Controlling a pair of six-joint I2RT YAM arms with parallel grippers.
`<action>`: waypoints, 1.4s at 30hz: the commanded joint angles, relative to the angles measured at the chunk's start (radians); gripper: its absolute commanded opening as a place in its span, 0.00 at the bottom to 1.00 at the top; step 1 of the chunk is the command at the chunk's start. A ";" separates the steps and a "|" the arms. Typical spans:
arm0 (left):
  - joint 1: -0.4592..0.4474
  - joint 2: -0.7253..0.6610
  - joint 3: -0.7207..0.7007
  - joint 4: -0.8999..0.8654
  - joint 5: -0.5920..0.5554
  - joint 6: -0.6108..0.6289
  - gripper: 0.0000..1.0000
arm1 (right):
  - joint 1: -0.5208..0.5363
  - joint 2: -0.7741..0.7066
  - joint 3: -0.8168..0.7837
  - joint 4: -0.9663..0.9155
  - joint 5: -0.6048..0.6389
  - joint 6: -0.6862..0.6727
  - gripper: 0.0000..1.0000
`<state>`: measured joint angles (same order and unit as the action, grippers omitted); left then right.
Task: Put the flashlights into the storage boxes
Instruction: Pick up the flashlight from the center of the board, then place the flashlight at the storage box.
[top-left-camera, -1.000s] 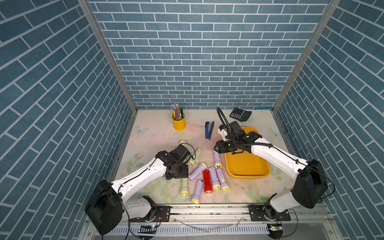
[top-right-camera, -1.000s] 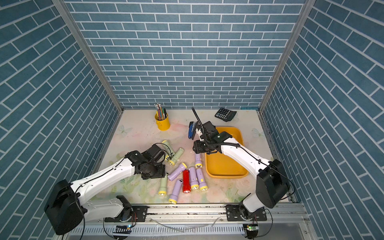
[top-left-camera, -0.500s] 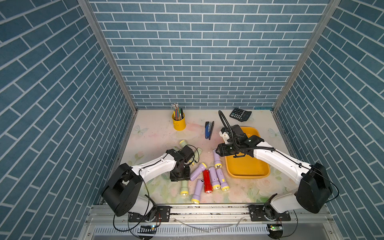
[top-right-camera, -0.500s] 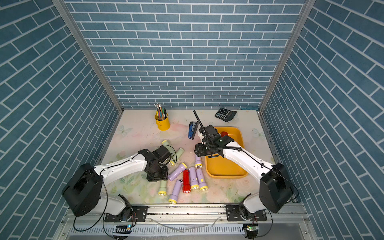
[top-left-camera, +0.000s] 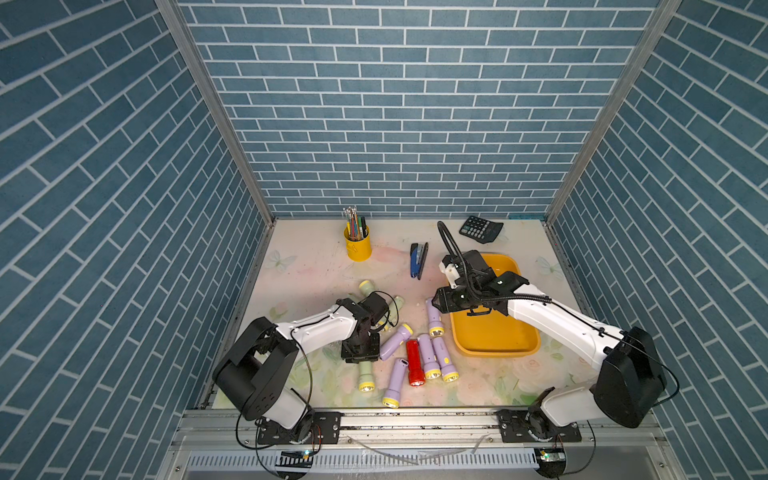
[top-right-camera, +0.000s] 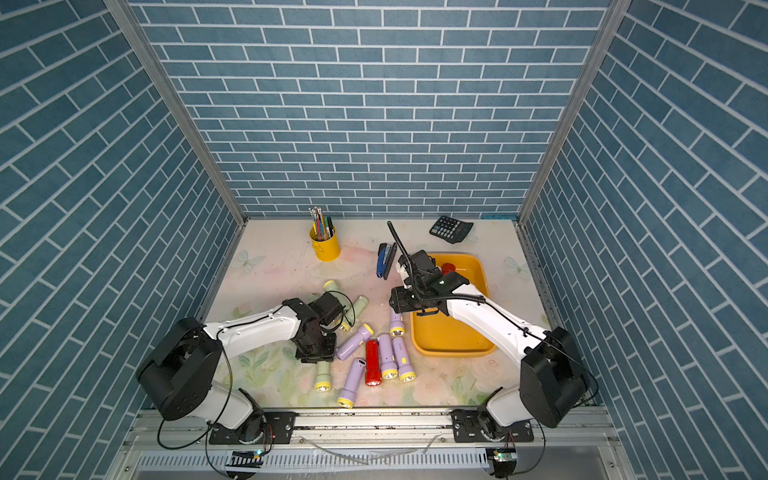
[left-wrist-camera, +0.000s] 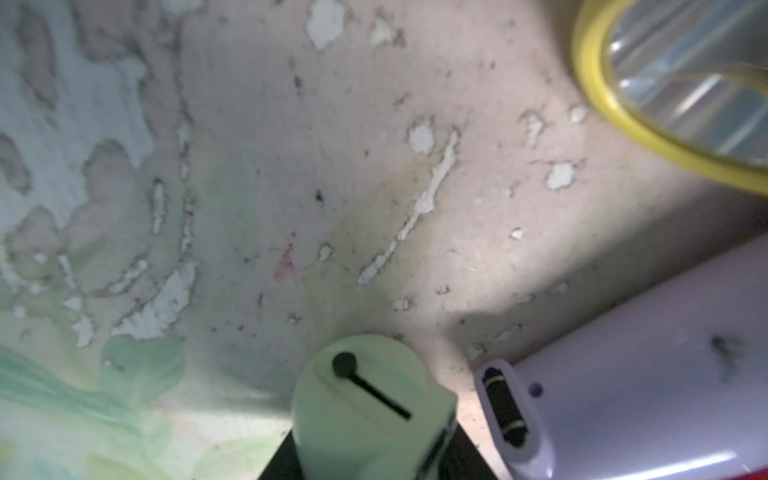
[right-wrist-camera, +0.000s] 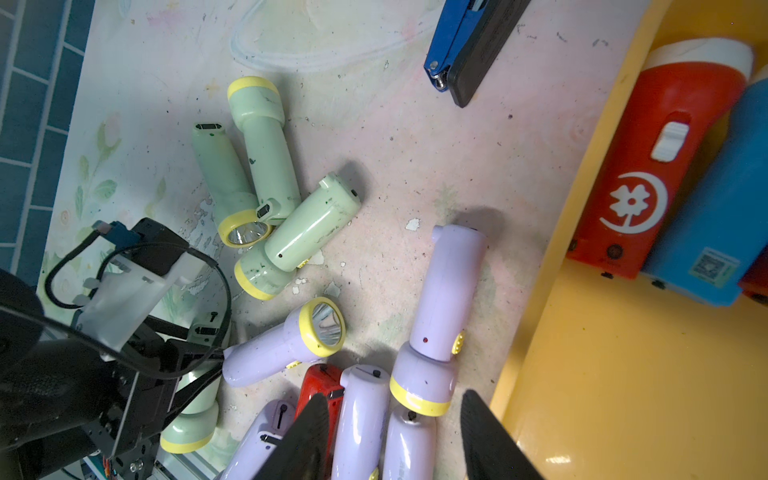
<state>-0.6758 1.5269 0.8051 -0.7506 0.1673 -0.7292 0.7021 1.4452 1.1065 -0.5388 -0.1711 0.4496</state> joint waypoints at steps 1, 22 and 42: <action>0.010 -0.013 -0.017 0.004 -0.009 -0.007 0.38 | 0.005 -0.029 -0.026 0.016 0.016 0.033 0.53; 0.041 -0.336 -0.036 0.670 -0.093 -0.363 0.34 | 0.081 -0.215 -0.208 0.418 0.030 0.171 0.61; 0.043 -0.269 -0.210 1.218 -0.134 -0.660 0.33 | 0.181 -0.069 -0.184 0.506 0.113 0.285 0.67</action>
<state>-0.6395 1.2785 0.6067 0.3733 0.0578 -1.3552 0.8791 1.3602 0.9192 -0.0475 -0.0830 0.6975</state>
